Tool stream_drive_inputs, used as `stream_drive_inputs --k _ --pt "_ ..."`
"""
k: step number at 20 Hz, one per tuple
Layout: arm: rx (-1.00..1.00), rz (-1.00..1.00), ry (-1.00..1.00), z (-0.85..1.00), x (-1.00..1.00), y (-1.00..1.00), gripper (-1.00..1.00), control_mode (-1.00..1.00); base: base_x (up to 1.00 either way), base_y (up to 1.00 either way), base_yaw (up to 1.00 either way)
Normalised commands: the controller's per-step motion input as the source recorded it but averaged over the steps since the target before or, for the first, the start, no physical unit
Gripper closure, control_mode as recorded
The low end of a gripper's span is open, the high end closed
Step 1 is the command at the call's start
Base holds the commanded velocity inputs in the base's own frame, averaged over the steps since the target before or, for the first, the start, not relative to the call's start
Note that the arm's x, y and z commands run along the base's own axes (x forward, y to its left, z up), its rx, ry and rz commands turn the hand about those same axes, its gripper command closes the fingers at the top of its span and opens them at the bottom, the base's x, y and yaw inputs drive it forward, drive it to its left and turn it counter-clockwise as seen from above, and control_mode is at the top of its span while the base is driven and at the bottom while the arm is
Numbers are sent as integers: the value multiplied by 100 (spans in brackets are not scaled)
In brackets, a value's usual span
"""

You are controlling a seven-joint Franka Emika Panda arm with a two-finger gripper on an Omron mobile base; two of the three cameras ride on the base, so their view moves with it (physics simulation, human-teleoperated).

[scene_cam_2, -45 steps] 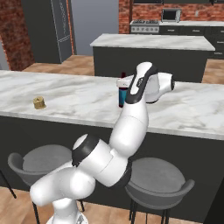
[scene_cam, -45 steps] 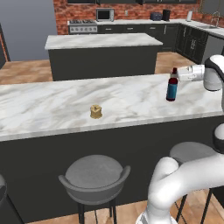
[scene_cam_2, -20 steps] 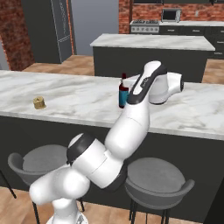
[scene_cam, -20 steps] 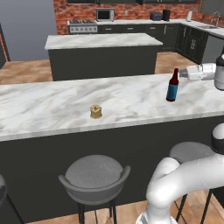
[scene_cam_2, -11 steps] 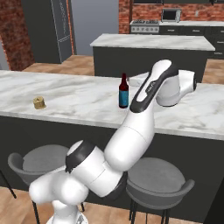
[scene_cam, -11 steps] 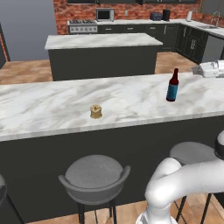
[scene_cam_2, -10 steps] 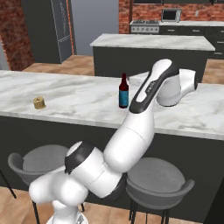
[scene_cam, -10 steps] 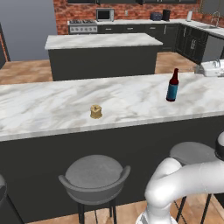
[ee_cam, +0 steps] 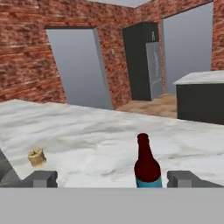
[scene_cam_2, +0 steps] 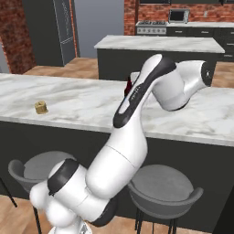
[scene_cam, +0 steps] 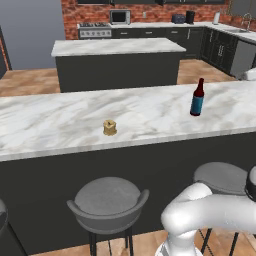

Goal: Get the candle and the beer from the cabinet and move them to the dining counter.

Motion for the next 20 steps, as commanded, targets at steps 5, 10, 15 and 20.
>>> stream_drive_inputs --k 5,10,15,20 --pt "-15 -46 12 -4 -48 73 -100 -100 0 0 0" --pt "-17 -46 13 -17 -52 85 -100 -100 0 0 0" --pt "-11 -38 16 -14 -66 68 -100 -100 0 0 0" --pt "-7 -28 14 -8 -84 47 -100 -100 0 0 0"
